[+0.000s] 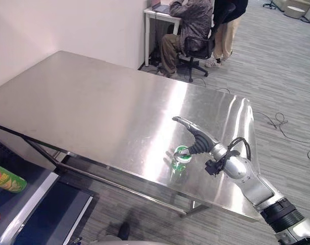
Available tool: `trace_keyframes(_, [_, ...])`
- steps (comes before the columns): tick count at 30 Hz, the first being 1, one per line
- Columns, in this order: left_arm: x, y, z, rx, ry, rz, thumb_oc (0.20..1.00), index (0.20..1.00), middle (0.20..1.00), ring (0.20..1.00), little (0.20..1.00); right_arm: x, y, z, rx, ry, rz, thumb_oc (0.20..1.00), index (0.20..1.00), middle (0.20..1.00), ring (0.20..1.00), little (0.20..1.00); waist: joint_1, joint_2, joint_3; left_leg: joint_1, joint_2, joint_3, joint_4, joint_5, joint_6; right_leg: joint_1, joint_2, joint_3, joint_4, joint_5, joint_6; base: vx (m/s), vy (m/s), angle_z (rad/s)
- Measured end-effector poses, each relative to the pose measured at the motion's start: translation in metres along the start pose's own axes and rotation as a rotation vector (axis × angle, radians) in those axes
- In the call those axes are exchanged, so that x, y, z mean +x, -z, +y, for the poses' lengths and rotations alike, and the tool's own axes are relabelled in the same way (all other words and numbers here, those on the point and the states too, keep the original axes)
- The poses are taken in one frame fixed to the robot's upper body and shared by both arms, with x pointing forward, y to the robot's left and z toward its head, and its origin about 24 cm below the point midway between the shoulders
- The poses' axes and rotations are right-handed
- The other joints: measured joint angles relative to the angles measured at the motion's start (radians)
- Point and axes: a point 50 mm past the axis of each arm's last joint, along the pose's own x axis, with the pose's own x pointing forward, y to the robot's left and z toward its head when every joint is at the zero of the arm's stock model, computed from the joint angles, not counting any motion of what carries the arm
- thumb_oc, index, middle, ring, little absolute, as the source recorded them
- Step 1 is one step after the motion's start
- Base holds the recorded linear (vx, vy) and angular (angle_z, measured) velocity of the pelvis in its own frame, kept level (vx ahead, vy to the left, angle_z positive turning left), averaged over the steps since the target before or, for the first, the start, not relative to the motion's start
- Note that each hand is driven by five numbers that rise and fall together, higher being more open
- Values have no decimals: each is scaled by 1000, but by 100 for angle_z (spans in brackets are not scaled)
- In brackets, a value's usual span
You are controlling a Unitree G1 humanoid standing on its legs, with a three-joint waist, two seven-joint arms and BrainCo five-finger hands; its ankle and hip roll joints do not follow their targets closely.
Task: Put the goods on the table back onto the shelves and tidy them up.
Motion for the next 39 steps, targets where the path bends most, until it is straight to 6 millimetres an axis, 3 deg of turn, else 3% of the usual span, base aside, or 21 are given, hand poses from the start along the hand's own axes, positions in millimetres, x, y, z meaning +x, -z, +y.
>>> trace_keyframes(8, [1,-2,1,0,-17,-3,1000,1000,1000,1000,1000,3,7,2,-102,36,53,1000,1000,1000,1000,1000,16,-4,2,-7,-5,-22,-1,4,1,5,0,-21,0,0,0,15,-5,8])
trace_keyframes(15, [1,-1,2,1,-26,5,1000,1000,1000,1000,1000,5,14,7,-101,55,87,1000,1000,1000,1000,1000,16,-7,3,-12,-5,-25,-1,6,0,2,0,-24,0,0,0,5,-2,1])
trace_keyframes(25, [1,-4,3,-1,-28,-4,1000,1000,1000,1000,1000,-6,14,-2,-87,118,99,1000,1000,1000,1000,1000,11,-19,11,-20,-5,-25,-1,7,2,-5,0,-31,0,0,0,1,-1,0])
trace_keyframes(33, [2,-5,3,-2,-30,-8,1000,1000,1000,1000,1000,-5,-14,-13,24,213,-35,1000,1000,1000,1000,1000,1,-19,12,-17,-3,-16,-1,7,2,-7,0,-15,0,0,-1,2,0,-3])
trace_keyframes(39, [2,-4,5,-6,-36,-2,1000,1000,1000,1000,1000,-9,-19,-23,62,258,-72,1000,1000,1000,1000,1000,-11,-28,11,-13,-1,-2,-1,4,5,-8,-2,-6,0,1,-1,2,-2,-4])
